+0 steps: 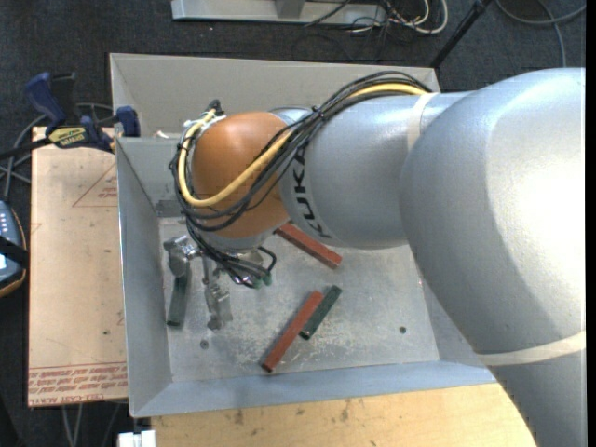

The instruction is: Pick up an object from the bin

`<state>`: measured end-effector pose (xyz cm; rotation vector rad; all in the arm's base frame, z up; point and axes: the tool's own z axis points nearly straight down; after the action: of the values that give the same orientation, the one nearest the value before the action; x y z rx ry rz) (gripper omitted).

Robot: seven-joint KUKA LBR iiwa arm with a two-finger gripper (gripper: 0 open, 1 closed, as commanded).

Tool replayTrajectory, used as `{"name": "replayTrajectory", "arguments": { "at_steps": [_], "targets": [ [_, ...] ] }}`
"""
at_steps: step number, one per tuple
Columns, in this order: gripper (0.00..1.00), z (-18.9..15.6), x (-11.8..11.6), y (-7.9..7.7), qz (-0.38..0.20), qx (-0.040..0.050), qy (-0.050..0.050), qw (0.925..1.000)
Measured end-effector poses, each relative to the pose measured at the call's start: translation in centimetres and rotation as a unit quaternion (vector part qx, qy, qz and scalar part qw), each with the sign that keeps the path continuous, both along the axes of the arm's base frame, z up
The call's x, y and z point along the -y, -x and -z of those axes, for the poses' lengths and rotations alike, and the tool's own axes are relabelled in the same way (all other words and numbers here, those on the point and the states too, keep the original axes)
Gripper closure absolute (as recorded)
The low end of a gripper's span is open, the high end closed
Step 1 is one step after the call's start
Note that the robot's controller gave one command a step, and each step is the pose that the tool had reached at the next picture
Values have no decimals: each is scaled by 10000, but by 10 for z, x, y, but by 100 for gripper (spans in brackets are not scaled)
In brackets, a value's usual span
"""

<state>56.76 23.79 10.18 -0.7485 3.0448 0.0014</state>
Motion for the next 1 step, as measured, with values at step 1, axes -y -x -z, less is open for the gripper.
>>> {"name": "replayTrajectory", "arguments": {
  "at_steps": [1],
  "targets": [
    [0,2,-14,-6,-1191,-9,2,9929]
  ]
}}
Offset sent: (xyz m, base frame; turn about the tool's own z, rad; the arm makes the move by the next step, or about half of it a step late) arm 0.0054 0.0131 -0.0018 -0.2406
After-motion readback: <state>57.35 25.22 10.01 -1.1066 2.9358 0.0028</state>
